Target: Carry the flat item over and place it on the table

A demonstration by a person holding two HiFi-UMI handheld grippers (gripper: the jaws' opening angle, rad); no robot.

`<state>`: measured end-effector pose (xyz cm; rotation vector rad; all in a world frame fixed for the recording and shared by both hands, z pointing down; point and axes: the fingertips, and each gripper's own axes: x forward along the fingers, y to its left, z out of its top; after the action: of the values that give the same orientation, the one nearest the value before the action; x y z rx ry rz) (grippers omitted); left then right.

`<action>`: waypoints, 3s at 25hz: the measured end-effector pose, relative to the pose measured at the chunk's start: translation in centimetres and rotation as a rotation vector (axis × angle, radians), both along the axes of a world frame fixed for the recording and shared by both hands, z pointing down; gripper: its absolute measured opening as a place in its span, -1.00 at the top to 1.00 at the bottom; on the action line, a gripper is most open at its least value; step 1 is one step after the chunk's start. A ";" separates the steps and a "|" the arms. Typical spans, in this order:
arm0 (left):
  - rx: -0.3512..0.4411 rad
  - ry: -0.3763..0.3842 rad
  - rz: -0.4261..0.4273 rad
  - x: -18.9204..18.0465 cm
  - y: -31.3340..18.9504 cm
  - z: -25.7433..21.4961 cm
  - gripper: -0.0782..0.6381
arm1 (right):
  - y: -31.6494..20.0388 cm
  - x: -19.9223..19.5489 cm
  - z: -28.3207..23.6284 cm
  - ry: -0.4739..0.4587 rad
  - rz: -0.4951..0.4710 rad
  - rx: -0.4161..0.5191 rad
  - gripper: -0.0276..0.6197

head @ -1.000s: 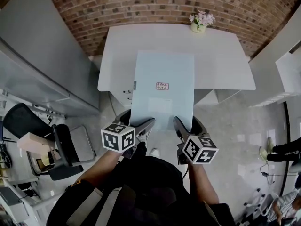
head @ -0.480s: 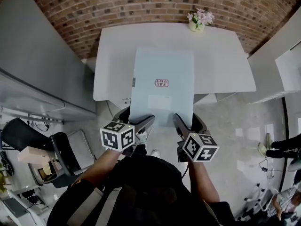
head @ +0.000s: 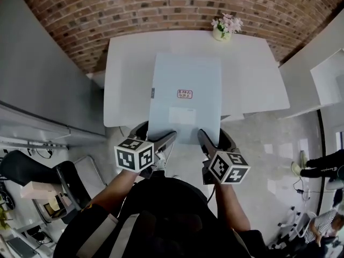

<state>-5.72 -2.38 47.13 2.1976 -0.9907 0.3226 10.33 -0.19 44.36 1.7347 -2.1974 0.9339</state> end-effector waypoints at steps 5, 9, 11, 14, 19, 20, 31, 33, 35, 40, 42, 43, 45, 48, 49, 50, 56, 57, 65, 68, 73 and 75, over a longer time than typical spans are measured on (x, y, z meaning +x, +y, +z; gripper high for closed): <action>0.005 0.009 0.027 -0.6 -2.4 -0.1 -0.53 | -1.9 -0.7 -0.2 0.010 0.023 0.001 -0.09; 0.006 0.016 0.048 -1.1 -3.8 0.0 -0.53 | -3.0 -1.3 -0.2 0.016 0.044 0.003 -0.09; 0.012 0.015 0.059 -1.5 -4.5 -0.1 -0.53 | -3.6 -1.7 -0.3 0.019 0.053 0.007 -0.09; 0.021 0.012 0.070 -1.9 -5.4 -0.2 -0.53 | -4.2 -2.2 -0.4 0.017 0.061 0.006 -0.09; 0.011 0.021 0.064 -1.9 -6.3 -0.1 -0.53 | -5.2 -2.2 -0.4 0.029 0.056 -0.001 -0.09; 0.012 0.022 0.061 -1.8 -6.5 0.0 -0.53 | -5.5 -2.1 -0.4 0.030 0.054 0.000 -0.09; 0.007 0.000 0.007 -0.8 -10.4 0.7 -0.53 | -10.3 -0.9 0.7 0.013 0.004 -0.001 -0.09; 0.010 -0.004 0.001 -0.2 -11.7 0.6 -0.53 | -11.7 -0.3 0.6 0.010 -0.002 0.000 -0.09; 0.008 -0.006 -0.005 0.3 -12.9 0.6 -0.53 | -12.9 0.2 0.7 0.007 -0.006 -0.002 -0.09; -0.005 -0.002 -0.023 2.0 -16.1 0.8 -0.53 | -16.4 2.0 0.9 0.013 -0.020 -0.012 -0.09; -0.008 -0.002 -0.028 2.7 -17.4 0.9 -0.53 | -17.9 2.8 1.0 0.015 -0.023 -0.016 -0.09; -0.009 -0.003 -0.029 3.1 -18.2 1.0 -0.53 | -18.6 3.2 1.0 0.016 -0.024 -0.019 -0.09; -0.010 -0.004 -0.033 3.8 -19.6 1.0 -0.53 | -20.1 3.9 1.0 0.015 -0.028 -0.020 -0.09; -0.011 -0.005 -0.043 4.8 -21.6 1.0 -0.53 | -22.3 4.8 1.1 0.014 -0.038 -0.020 -0.09; -0.012 -0.006 -0.048 5.1 -22.2 1.0 -0.53 | -23.0 5.2 1.2 0.015 -0.041 -0.023 -0.09; -0.012 -0.008 -0.052 5.3 -22.8 1.0 -0.53 | -23.6 5.5 1.3 0.016 -0.043 -0.026 -0.09; -0.023 -0.019 -0.090 6.4 -26.2 1.5 -0.53 | -27.5 6.8 1.9 0.009 -0.072 -0.045 -0.09; -0.027 -0.022 -0.097 6.6 -26.7 1.6 -0.53 | -28.1 6.9 2.1 0.008 -0.077 -0.050 -0.09; -0.077 -0.029 -0.134 7.5 -30.1 3.9 -0.53 | -32.4 7.8 4.4 0.002 -0.113 -0.084 -0.09; -0.095 -0.027 -0.140 8.2 -31.2 4.9 -0.53 | -33.7 8.4 5.4 0.002 -0.117 -0.099 -0.09; -0.115 -0.031 -0.149 9.1 -33.2 6.3 -0.53 | -35.8 9.5 6.9 0.007 -0.123 -0.124 -0.09; -0.126 -0.033 -0.145 9.6 -34.0 6.9 -0.53 | -36.6 9.9 7.4 0.008 -0.127 -0.132 -0.09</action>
<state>3.85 -36.37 54.01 2.0018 -1.1108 0.3456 20.19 -36.80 51.77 1.5192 -2.1585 1.0141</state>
